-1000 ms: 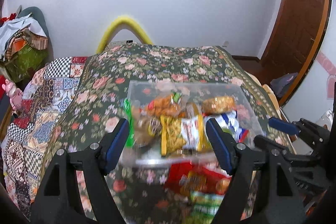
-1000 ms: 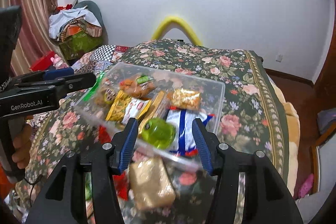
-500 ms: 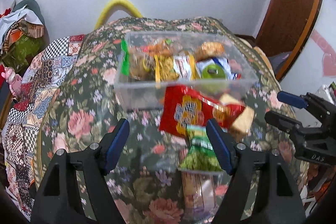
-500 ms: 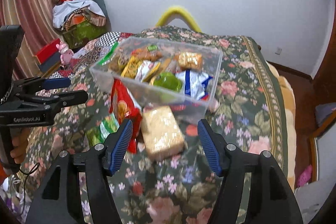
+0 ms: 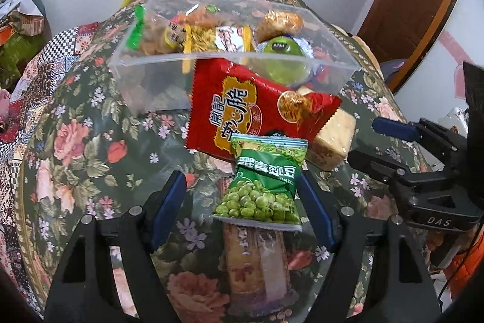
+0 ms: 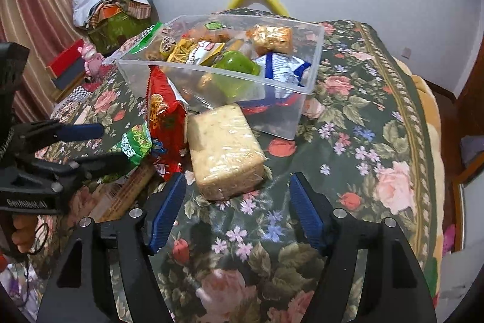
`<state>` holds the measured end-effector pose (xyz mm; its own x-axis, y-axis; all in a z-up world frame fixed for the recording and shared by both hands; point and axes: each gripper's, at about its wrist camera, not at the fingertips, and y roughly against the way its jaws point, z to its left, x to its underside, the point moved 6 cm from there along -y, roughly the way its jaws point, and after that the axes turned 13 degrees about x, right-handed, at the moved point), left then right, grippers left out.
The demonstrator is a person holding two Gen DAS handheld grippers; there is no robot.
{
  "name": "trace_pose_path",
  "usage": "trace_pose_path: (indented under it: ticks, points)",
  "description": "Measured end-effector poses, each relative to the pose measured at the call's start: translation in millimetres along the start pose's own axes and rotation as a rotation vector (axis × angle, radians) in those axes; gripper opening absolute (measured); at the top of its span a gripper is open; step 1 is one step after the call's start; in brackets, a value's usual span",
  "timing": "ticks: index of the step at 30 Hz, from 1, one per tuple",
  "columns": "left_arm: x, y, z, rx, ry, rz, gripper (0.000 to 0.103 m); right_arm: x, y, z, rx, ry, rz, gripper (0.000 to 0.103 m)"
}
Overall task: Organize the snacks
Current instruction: 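Grasp the green pea pack with the left tool while the right tool grasps the square bread loaf, then carry the pea pack and bread loaf into the clear box and release them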
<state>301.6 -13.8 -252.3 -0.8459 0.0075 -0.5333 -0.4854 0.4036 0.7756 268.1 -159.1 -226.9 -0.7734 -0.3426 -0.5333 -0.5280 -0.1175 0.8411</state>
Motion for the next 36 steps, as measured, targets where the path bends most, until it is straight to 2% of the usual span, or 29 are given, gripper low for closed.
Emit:
trace_pose_path:
  ticks: [7,10,14,18,20,22,29,36]
  points:
    - [-1,-22,6,0.035,0.044,0.014,0.073,-7,-23,10,0.015,0.038,0.014,0.07]
    - [-1,-24,7,0.094,0.061,0.011,0.063,-11,-31,12,0.004,0.04,0.027,0.07]
    - [0,-23,3,0.111,0.037,0.009,0.049,-15,-39,17,0.014,0.082,0.026,0.07]
    - [2,-25,1,0.107,0.028,0.005,0.048,-15,-47,20,0.008,0.102,0.038,0.068]
    - [4,-24,0,0.105,0.028,0.004,0.048,-14,-50,22,-0.031,0.091,0.06,0.057]
    - [5,-22,1,0.096,0.034,0.0,0.047,-13,-50,21,-0.033,0.068,0.06,0.053]
    - [8,-9,8,0.099,0.061,-0.002,0.046,-6,-36,12,-0.019,0.028,0.052,0.052]
    - [4,15,10,0.081,0.058,-0.041,0.045,-6,-8,1,-0.006,-0.012,0.01,0.052]
